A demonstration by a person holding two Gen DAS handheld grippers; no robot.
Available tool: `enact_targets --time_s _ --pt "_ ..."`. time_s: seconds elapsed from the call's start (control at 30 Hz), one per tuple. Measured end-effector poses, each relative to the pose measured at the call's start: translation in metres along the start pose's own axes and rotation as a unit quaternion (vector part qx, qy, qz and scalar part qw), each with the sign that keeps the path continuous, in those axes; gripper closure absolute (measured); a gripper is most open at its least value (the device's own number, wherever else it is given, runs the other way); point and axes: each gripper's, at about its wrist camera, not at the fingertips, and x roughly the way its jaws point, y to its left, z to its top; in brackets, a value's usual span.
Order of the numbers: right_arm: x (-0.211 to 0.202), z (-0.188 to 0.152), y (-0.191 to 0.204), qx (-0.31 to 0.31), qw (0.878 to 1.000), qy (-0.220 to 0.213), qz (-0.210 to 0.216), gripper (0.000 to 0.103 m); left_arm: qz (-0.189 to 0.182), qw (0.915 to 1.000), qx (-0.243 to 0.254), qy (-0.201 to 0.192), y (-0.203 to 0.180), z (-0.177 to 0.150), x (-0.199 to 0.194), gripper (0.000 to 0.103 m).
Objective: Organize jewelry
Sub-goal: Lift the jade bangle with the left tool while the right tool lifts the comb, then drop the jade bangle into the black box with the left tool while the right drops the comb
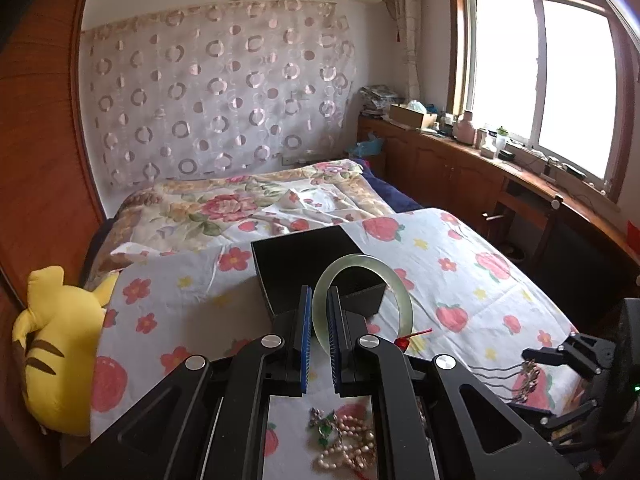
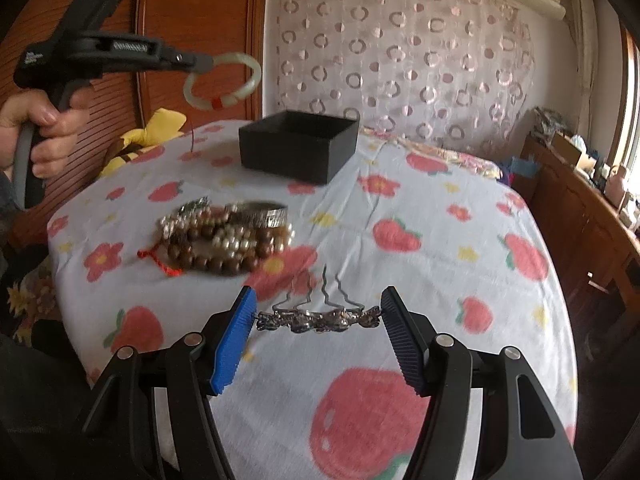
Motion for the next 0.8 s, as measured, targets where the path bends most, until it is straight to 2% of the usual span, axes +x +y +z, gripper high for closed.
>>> enact_targets --time_s 0.33,0.53,0.8 --pt "0.002 0.046 -0.011 -0.02 0.999 -0.04 -0.006 0.036 0.01 0.9998 -0.015 0.007 0.014 0.026 0.042 0.096" --pt "0.008 0.088 -0.019 -0.031 0.997 -0.071 -0.005 0.036 0.024 0.999 -0.031 0.02 0.029 0.041 0.076 0.096" --pt "0.04 0.152 -0.03 -0.026 0.995 -0.094 0.027 0.036 0.032 0.9966 -0.048 0.059 0.044 0.037 0.117 0.095"
